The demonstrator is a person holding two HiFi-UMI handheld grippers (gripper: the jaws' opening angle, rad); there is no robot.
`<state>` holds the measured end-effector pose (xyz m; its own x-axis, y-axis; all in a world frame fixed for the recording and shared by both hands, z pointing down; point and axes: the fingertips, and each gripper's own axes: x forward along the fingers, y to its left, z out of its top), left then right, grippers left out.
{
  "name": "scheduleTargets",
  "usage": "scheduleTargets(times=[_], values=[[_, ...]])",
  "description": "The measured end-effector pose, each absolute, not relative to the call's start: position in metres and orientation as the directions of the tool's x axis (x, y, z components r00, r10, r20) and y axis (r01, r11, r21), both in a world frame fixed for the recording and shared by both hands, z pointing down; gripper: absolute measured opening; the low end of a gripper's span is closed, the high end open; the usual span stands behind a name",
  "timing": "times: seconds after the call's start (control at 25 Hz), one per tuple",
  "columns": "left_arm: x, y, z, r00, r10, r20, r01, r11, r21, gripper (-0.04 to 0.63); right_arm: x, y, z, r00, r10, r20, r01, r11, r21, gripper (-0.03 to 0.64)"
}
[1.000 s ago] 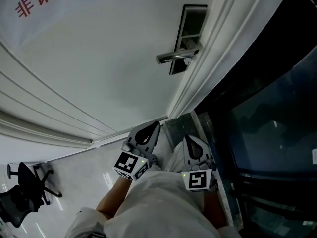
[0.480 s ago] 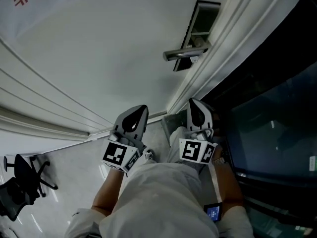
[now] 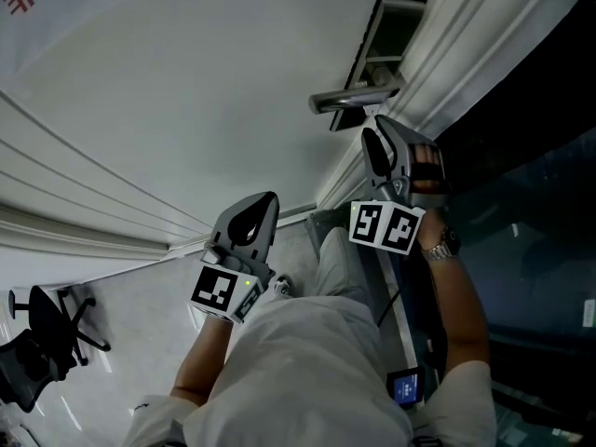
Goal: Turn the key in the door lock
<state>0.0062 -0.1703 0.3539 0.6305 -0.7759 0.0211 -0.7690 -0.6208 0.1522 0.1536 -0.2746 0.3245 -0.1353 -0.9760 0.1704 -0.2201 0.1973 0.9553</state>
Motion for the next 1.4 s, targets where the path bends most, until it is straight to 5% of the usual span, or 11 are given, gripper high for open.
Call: scheduleTargets(times=[0.32,0.84,1.04,1.24,1.4], values=[[-0.001,-0.184,0.357,0.615,-0.789,-0.001,-0.777,-0.606,0.169,0.003,0.153,-0.303,0.319,-0.109,-0.989,0.098,-0.112,0.111,0.988,0.121],[0.000,-0.185,0.362,0.611,-0.792,0.007,-0.782,-0.602,0.159,0.004,0.152,-0.308,0.314,-0.093,-0.992,0.084,-0.262,0.106,0.959,0.097],[0.003,-0.183,0.359,0.610,-0.792,-0.010,-0.780,-0.603,0.170,0.003,0.156,-0.309,0.312,-0.071,-0.995,0.076,-0.317,0.095,0.944,0.014],[0.001,-0.181,0.366,0.608,-0.793,0.020,-0.783,-0.596,0.175,0.003,0.156,-0.311,0.313,-0.074,-0.991,0.108,-0.494,0.131,0.860,0.012],[0.001,-0.180,0.364,0.609,-0.793,-0.002,-0.780,-0.600,0.178,0.003,0.158,-0.312,0.310,-0.116,-0.976,0.182,-0.751,0.206,0.627,0.012]])
